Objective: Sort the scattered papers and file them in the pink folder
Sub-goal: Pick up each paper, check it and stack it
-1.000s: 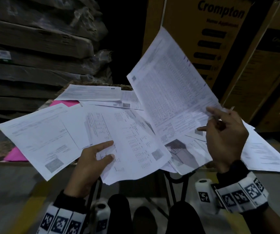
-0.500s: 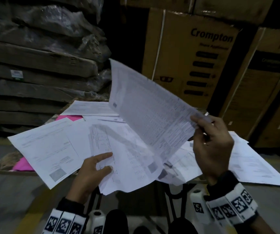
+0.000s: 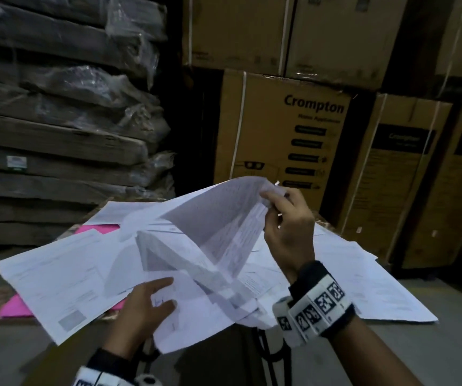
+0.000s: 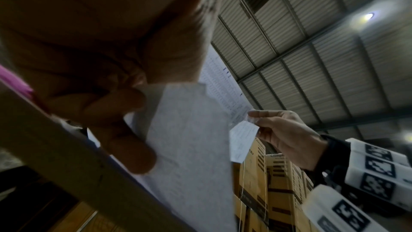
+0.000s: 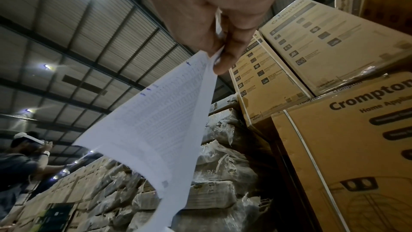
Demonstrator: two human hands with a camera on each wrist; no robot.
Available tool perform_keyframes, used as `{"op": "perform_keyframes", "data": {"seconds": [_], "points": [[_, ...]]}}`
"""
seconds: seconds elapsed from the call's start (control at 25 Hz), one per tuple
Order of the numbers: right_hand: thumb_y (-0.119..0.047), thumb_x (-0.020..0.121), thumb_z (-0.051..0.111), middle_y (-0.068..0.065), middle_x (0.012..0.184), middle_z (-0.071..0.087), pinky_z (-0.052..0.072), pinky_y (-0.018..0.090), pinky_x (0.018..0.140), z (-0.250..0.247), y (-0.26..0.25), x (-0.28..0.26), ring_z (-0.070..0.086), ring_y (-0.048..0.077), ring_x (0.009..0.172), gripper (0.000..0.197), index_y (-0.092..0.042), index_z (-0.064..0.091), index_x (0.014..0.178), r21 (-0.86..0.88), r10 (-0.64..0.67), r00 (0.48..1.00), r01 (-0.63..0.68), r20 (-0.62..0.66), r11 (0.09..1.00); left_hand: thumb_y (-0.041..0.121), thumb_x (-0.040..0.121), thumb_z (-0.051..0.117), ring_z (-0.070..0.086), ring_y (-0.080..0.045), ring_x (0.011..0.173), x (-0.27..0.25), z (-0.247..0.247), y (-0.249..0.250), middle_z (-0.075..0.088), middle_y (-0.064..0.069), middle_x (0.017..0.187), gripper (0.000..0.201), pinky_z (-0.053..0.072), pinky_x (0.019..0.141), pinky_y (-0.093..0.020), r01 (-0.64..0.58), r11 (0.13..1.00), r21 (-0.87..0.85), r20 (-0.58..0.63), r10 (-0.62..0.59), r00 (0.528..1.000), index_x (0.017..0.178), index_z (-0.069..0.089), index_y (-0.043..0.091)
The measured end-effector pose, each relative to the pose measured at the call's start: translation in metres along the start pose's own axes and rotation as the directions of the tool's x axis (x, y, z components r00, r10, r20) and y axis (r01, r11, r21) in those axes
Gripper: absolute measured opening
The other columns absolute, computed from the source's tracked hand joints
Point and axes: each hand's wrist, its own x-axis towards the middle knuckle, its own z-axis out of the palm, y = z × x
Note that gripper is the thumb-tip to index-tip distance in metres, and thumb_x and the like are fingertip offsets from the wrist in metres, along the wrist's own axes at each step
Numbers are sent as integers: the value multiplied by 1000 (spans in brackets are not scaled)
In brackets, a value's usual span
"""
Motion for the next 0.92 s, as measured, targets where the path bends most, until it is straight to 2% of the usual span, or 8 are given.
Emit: {"op": "perform_keyframes", "data": {"seconds": [0.12,0.24,0.32,0.48,0.56,0.68,0.76,0.92], "points": [[5,92,56,6,106,56,59,29,71,6,7,1,64,23,86,30,-5,70,116,35,234,965,-239,115,970,2,85,74,58,-8,99,-5,3,4,69,24,103,36,41,79,-8,-10,997,-70,-6,10,1000,115,67,21],[-2,95,54,5,119,57,52,10,57,3,20,-31,72,23,73,30,-5,67,122,-9,589,748,-616,306,787,13,91,70,53,-14,114,-6,4,-1,64,3,129,38,38,91,-20,35,992,-124,-12,-37,999,128,63,16],[-5,94,57,5,120,63,55,16,61,-2,26,-60,73,18,66,30,-5,66,123,-33,708,610,-749,356,662,27,95,64,47,-16,127,-6,3,-5,53,-3,145,46,36,100,-28,60,987,-147,-10,-62,998,140,54,19],[-6,89,65,10,110,72,58,20,69,-6,28,-112,72,20,81,27,-9,70,115,-18,806,450,-869,385,494,44,99,49,37,-18,141,-8,2,2,40,3,154,57,33,107,-32,117,971,-207,-22,-124,992,151,39,23],[-6,88,67,11,109,72,60,30,75,-6,22,-128,72,17,79,24,-13,72,110,-11,828,402,-897,391,441,50,96,49,35,-16,143,-10,4,1,38,4,157,61,32,110,-33,103,972,-210,-32,-112,993,151,38,25],[1,91,63,17,101,70,55,21,52,-5,2,-133,71,13,58,23,-7,67,112,78,819,351,-931,453,356,53,94,49,34,-14,143,-11,5,-1,37,6,157,61,30,111,-32,104,959,-262,-30,-116,993,150,40,29],[5,93,60,25,98,68,52,20,46,-6,-6,-128,69,15,51,24,-2,62,116,152,798,329,-944,505,293,52,97,44,34,-14,143,-11,4,3,37,6,157,57,30,108,-29,113,943,-312,-8,-122,992,150,40,30],[0,94,62,29,84,70,57,25,55,-6,-11,-122,69,20,53,23,-1,61,116,154,727,312,-949,611,276,52,95,52,37,-10,138,-12,2,1,42,10,151,57,31,106,-29,114,929,-352,0,-122,993,148,43,32]]}}
